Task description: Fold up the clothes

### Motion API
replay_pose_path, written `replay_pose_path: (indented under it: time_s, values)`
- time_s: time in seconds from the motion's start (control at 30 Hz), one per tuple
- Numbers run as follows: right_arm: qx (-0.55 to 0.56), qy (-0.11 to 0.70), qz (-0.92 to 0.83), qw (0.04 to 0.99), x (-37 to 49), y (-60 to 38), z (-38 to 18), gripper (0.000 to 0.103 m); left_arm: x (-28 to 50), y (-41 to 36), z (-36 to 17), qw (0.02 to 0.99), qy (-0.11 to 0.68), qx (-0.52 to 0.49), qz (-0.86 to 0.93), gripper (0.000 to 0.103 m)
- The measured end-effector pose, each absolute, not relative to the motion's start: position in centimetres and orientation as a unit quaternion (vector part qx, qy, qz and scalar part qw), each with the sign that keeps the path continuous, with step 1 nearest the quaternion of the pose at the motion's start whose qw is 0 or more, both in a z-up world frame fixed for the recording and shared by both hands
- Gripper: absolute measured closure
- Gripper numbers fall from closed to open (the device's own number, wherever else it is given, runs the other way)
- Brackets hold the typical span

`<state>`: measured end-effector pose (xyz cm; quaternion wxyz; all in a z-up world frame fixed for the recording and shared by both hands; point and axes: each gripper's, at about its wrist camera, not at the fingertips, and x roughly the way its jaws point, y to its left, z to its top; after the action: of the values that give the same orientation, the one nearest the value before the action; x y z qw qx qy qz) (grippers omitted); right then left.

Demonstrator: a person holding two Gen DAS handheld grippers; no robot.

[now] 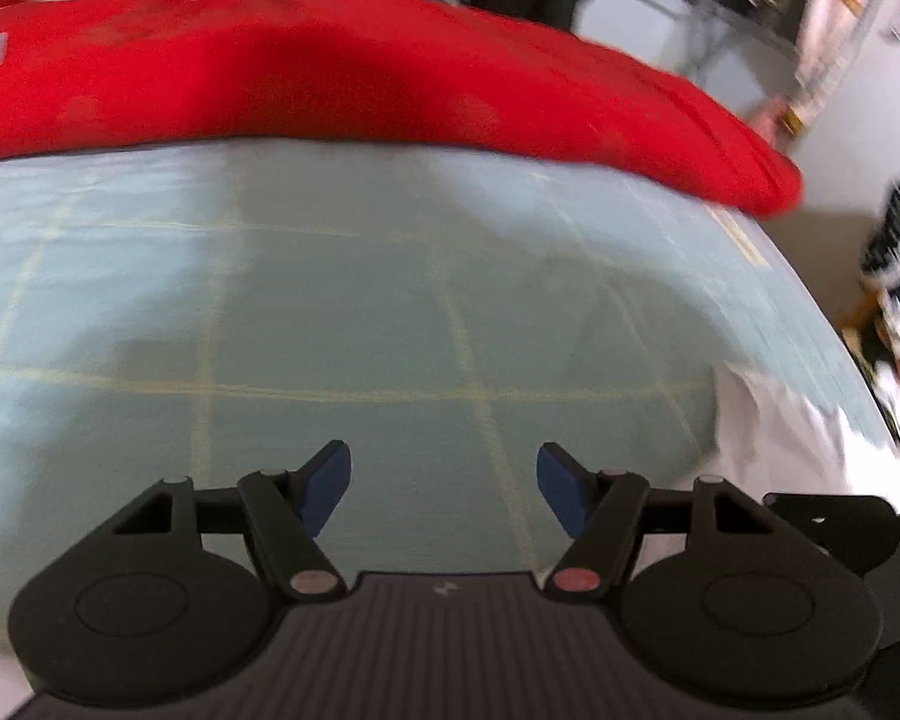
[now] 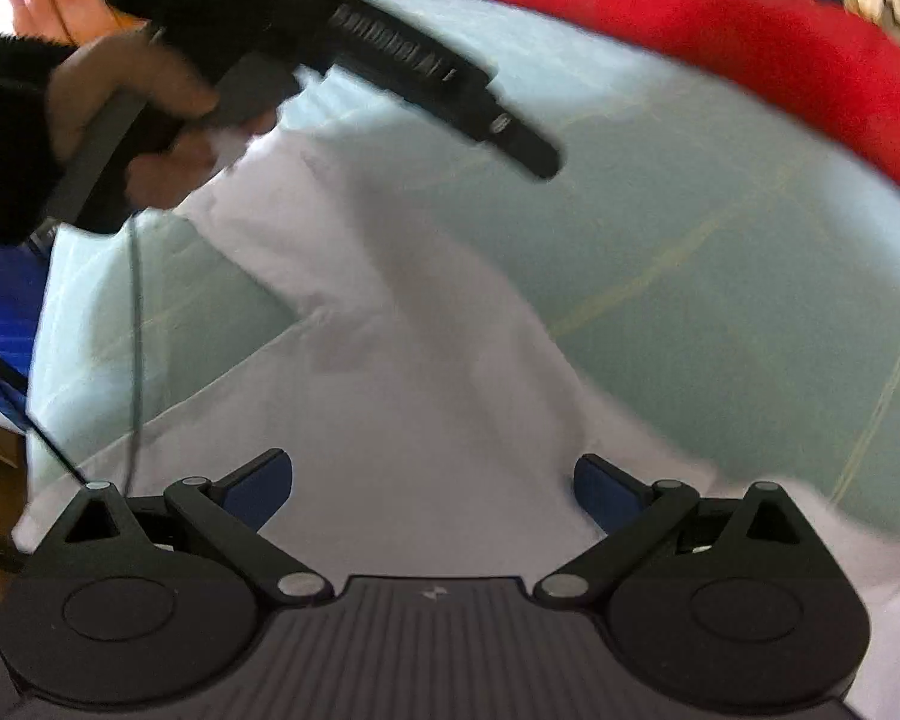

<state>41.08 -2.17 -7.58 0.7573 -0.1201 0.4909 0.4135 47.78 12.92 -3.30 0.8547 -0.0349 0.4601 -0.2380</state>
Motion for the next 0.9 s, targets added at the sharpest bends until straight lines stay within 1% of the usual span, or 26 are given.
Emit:
replay_pose_path:
  time_s: [0.23, 0.27, 0.3, 0.43, 0.53, 0.63, 0.67, 0.7, 0.9]
  values:
    - [-0.062, 0.516, 0.36, 0.775, 39.7, -5.5, -7.8, 0.001, 46.8, 8.1, -3.8, 0.796, 0.483, 0.014, -0.365, 0.036]
    - [-0.059, 0.518, 0.352, 0.777, 39.5, -6.0, -7.8, 0.001, 46.6, 7.4, -4.1, 0.785, 0.489, 0.021, -0.379, 0.041]
    - [-0.056, 0.52, 0.344, 0.779, 39.4, -6.6, -7.8, 0.001, 46.3, 6.7, -4.5, 0.775, 0.495, 0.027, -0.393, 0.049]
    - [-0.048, 0.525, 0.323, 0.786, 39.1, -8.7, -7.9, 0.001, 46.1, 5.1, -6.4, 0.743, 0.525, 0.037, -0.414, 0.058]
    - [-0.041, 0.525, 0.312, 0.791, 38.9, -9.6, -8.0, 0.001, 46.1, 4.7, -7.1, 0.74, 0.53, 0.03, -0.412, 0.066]
    - [-0.031, 0.525, 0.302, 0.795, 38.6, -10.1, -8.2, 0.001, 46.4, 5.0, -6.9, 0.732, 0.532, 0.014, -0.426, 0.082]
    - [-0.031, 0.525, 0.302, 0.795, 38.5, -10.1, -8.3, 0.001, 46.5, 4.9, -6.8, 0.728, 0.532, 0.013, -0.432, 0.091]
    - [-0.031, 0.524, 0.301, 0.796, 38.4, -10.1, -8.3, 0.001, 46.5, 4.9, -6.7, 0.727, 0.53, 0.016, -0.436, 0.096]
    - [-0.03, 0.521, 0.3, 0.798, 38.0, -9.2, -9.0, 0.001, 46.8, 5.3, -5.0, 0.751, 0.501, 0.028, -0.428, 0.098]
